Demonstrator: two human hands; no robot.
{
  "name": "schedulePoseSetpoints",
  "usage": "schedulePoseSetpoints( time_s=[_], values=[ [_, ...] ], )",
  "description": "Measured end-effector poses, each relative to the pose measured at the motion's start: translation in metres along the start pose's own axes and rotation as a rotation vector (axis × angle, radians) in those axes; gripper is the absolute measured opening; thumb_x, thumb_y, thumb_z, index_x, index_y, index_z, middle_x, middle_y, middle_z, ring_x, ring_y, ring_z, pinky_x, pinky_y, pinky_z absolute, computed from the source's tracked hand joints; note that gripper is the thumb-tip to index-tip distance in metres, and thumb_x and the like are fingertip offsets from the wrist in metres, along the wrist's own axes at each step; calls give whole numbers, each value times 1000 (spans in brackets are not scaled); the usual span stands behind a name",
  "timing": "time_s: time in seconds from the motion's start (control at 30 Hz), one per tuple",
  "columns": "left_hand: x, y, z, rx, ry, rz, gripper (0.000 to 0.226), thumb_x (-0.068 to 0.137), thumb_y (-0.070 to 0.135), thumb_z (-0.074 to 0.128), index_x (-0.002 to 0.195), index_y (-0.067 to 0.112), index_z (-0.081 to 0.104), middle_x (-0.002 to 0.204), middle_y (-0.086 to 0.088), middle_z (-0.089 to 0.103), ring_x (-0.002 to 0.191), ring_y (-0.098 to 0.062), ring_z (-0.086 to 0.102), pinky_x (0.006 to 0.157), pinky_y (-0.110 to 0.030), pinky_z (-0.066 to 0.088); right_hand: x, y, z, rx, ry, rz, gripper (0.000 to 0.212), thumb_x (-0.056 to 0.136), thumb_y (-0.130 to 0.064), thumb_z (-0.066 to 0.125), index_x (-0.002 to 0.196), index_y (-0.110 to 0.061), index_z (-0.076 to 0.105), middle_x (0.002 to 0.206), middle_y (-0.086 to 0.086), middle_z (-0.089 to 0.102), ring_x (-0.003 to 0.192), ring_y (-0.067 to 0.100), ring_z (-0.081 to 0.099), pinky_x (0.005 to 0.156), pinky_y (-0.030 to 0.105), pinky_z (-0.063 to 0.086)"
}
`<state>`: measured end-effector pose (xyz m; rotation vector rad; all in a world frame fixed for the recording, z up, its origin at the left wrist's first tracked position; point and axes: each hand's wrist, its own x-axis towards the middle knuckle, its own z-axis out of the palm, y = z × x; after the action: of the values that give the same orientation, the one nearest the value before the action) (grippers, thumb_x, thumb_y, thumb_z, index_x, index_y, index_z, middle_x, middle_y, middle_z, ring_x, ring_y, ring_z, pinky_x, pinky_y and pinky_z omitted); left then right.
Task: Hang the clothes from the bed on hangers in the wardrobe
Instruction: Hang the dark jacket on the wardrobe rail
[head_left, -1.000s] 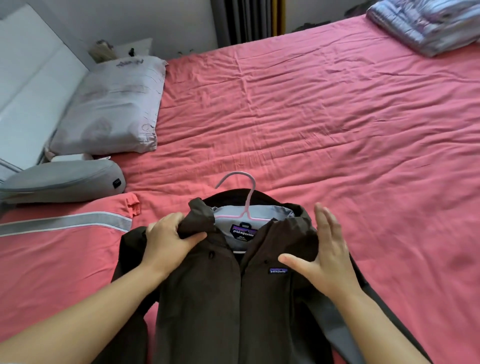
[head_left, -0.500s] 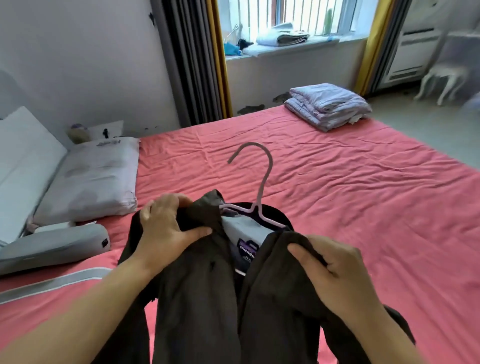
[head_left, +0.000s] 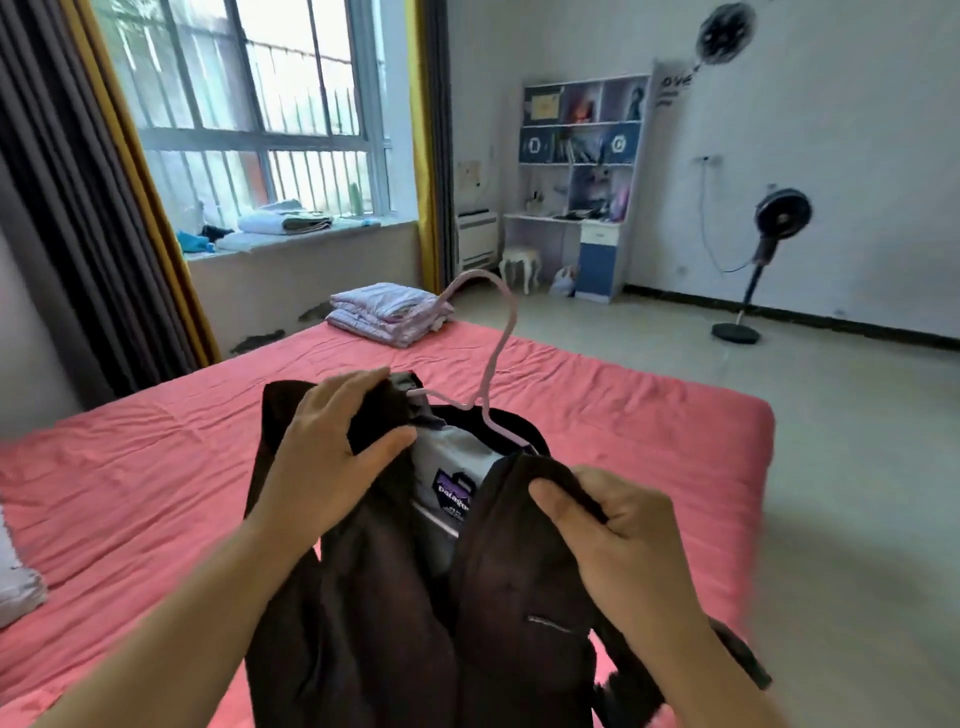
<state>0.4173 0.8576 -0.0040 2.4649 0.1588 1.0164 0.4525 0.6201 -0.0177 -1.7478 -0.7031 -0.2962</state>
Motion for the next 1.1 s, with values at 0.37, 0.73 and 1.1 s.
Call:
schedulePoseSetpoints(
  time_s=[0.37, 0.73, 1.1],
  values=[
    [-67, 180, -73, -274, 66, 324, 54, 81, 61, 46, 116, 25, 64, 115, 5, 62, 111, -20, 56, 100, -51, 38, -150, -170, -137, -234, 288, 100, 26, 82, -32, 67, 79, -7, 70, 70, 15, 65, 67, 27, 60, 61, 36, 45],
    [-166, 380, -47, -661, -183, 624, 36, 78, 59, 51, 95, 33, 71, 97, 24, 62, 92, 0, 56, 79, -11, 43, -310, -261, -290, -490, 514, 332, 12, 67, -37, 70, 73, -26, 74, 66, 8, 69, 66, 24, 67, 59, 31, 49],
    [-293, 576, -27, -1006, -319, 989, 32, 81, 43, 51, 102, 28, 71, 101, 20, 63, 91, -5, 53, 75, -28, 48, -467, -325, -409, -693, 940, 446, 8, 71, -24, 79, 70, -20, 73, 52, -3, 52, 53, 6, 48, 51, 22, 34]
  ],
)
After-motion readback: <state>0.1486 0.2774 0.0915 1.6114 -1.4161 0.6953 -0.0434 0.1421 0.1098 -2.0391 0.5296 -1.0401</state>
